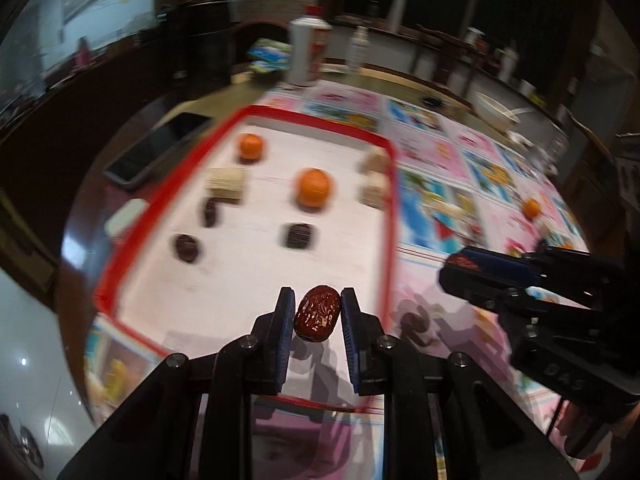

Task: Organize fruits
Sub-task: 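Carry both dates into the tray and open both tools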

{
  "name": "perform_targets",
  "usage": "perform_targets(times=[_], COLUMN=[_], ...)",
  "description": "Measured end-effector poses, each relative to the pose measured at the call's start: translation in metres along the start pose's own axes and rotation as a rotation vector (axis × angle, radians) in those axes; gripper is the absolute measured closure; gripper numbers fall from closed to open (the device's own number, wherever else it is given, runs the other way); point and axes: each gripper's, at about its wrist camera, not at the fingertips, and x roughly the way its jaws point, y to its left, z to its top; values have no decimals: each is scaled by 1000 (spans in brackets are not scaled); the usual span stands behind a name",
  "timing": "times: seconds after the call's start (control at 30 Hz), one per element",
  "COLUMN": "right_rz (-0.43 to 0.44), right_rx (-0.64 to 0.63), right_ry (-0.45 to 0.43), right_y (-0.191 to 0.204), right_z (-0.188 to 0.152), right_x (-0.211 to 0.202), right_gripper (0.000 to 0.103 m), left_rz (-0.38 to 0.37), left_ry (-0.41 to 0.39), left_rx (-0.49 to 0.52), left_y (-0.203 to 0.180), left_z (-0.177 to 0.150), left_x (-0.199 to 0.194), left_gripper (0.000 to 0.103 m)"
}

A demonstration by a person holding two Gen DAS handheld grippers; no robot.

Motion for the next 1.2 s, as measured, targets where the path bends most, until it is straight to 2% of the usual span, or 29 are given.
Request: perform_targets(times=[0.3,0.63,1.1,1.2], right_rz=[38,25,20,15], right_rx=[-5,19,-20,-24], right_ry=[-3,56,105,113], right_y=[26,30,40,40], right_z=[30,32,31,30], right_x=[30,70,91,94], right_gripper=[79,79,78,78], left_rz=[73,103,139,126], left_ry=[-5,27,50,57], left_rx=[-70,-70,-43,-48], left_y=[43,50,53,53], left_z=[8,13,14,14], left_x=[10,35,51,51], left_gripper=[81,81,80,70])
